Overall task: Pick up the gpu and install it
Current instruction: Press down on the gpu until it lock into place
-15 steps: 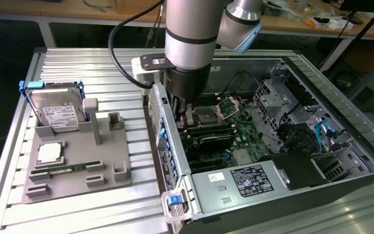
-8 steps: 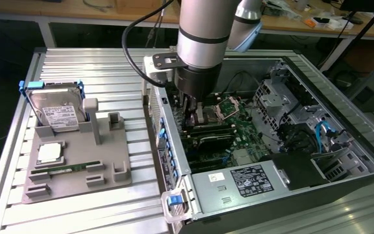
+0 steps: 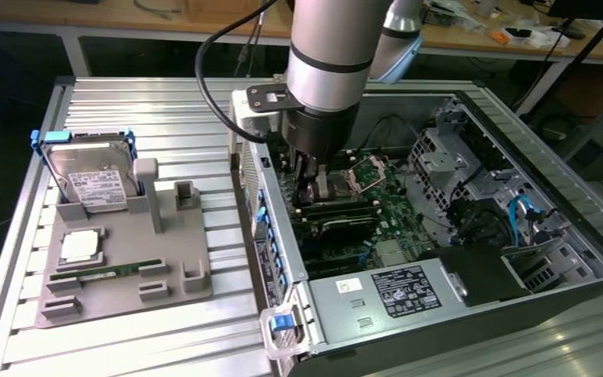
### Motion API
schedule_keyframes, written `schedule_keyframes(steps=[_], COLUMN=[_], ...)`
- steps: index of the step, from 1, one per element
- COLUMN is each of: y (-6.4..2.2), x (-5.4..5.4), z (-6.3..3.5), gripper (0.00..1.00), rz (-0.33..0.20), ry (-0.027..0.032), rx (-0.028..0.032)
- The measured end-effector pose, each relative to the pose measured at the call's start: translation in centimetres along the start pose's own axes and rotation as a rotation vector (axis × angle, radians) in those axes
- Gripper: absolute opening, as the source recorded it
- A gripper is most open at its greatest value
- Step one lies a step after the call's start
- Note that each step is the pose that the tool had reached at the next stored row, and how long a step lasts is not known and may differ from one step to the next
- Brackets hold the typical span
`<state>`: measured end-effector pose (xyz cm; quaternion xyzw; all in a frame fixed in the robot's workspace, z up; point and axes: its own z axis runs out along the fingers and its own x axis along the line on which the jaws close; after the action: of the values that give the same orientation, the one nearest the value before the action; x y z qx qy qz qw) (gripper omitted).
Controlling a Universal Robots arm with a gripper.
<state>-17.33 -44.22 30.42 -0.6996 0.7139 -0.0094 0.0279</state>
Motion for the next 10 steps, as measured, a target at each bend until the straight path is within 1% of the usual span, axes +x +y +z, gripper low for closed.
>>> schedule_keyframes(steps=[1, 2, 3, 4, 6, 7, 9, 10], y=[0.00, 0.00, 0.00, -0.01, -0.01, -0.02, -0.13, -0.16], x=[0.13, 0.28, 0.42, 0.58, 0.79, 0.92, 0.99, 0.99], z=[-0.02, -0.02, -0.03, -0.03, -0.04, -0.04, -0.04, -0.08], gripper=[0.11, 0.11, 0.11, 0.11, 0.11, 0.11, 0.11, 0.11], rz=[0.001, 0.001, 0.001, 0.002, 0.002, 0.002, 0.004, 0.005], ry=[-0.0135, -0.0244, -0.0317, -0.0367, -0.0397, -0.0405, -0.0416, -0.0426], rx=[-0.0004, -0.0006, -0.0010, -0.0016, -0.0037, -0.0067, -0.0168, -0.0197])
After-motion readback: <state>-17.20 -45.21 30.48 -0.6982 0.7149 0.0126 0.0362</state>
